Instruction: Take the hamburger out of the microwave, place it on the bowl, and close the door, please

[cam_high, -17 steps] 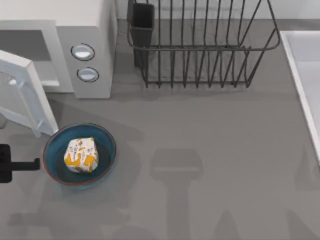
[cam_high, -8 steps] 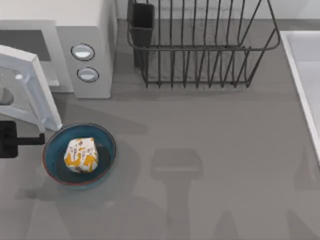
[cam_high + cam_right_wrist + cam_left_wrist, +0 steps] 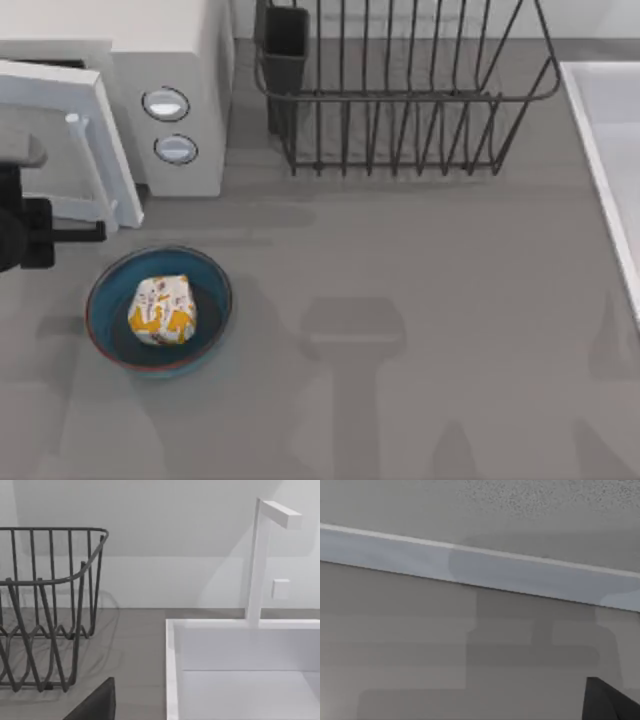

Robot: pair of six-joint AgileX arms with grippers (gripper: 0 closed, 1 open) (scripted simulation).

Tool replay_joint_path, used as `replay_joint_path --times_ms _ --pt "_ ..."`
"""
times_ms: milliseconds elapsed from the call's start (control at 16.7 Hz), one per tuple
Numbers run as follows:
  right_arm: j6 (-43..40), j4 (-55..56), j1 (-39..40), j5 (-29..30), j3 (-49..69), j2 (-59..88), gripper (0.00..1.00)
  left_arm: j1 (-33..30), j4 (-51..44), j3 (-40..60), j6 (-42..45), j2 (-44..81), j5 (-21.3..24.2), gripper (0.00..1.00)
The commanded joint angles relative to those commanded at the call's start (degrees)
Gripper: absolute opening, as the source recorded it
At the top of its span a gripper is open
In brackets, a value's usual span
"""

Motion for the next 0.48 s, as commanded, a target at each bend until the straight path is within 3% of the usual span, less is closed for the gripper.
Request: replay_joint_path --times_ms 300,480 --pt "0.0 0.0 0.0 0.0 0.0 0.0 1.0 0.2 -0.2 0.7 0.0 0.7 0.0 0.0" --pt "0.0 0.0 0.0 0.0 0.0 0.0 1.0 0.1 -0.6 6.7 0.0 6.6 0.0 0.0"
